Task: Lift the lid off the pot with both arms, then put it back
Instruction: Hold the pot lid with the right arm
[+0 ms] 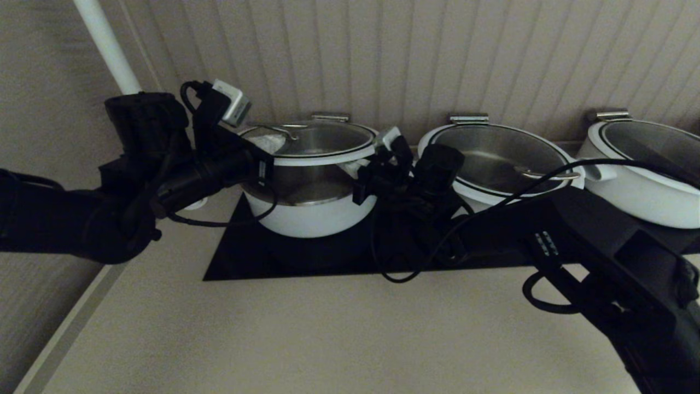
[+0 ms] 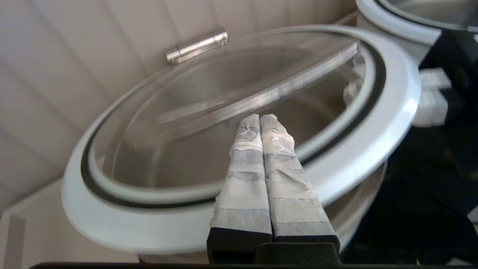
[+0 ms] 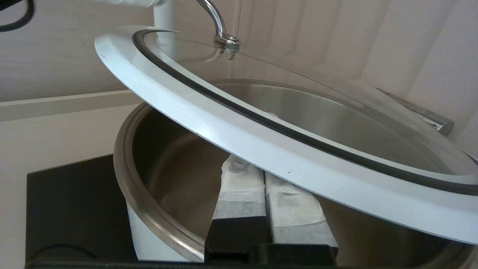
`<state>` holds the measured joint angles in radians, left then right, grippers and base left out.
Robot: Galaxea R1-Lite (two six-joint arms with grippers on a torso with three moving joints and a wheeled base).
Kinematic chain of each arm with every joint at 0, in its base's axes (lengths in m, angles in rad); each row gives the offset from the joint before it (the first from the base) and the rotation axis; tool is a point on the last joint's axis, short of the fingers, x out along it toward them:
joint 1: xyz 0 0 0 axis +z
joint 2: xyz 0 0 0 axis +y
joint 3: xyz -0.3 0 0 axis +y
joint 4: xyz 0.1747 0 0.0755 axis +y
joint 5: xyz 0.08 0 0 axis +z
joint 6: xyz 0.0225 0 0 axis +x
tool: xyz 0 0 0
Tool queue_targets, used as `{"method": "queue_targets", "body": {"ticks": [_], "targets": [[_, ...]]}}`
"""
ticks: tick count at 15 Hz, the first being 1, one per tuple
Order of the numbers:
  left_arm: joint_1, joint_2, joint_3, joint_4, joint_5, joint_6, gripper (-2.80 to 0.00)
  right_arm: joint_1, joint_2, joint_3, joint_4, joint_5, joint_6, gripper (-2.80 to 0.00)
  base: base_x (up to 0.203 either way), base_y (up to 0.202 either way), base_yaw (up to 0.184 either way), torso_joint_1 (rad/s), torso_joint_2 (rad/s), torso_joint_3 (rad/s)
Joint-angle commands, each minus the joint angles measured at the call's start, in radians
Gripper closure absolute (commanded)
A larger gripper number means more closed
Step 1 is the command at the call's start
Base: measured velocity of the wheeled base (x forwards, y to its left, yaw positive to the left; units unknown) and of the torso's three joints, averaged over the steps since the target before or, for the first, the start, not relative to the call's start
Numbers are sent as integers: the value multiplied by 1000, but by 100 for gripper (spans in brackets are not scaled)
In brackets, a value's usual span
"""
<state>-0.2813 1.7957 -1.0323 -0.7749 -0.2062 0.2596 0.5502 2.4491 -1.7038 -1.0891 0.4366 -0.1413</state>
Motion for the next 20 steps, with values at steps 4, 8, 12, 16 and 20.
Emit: {"method": "queue_targets", "body": {"ticks": [4, 8, 12, 16, 20], "targets": [[1, -41, 49, -1, -1, 1, 0, -7, -7, -3, -9, 2, -1, 0, 0, 0, 0, 0, 0, 0], [2, -66, 54, 0, 2, 0, 0, -7, -9, -3, -11, 2, -1, 0, 0, 0, 0, 0, 0, 0], [2, -104, 107, 2, 4, 0, 0, -7, -15, -3, -11, 2, -1, 0, 0, 0, 0, 0, 0, 0], [5, -151, 157, 2, 5, 0, 0, -13, -22, -3, -11, 2, -1, 0, 0, 0, 0, 0, 0, 0], [14, -198, 200, 3, 5, -3, 0, -15, -27, -3, -12, 2, -1, 0, 0, 0, 0, 0, 0, 0]]}}
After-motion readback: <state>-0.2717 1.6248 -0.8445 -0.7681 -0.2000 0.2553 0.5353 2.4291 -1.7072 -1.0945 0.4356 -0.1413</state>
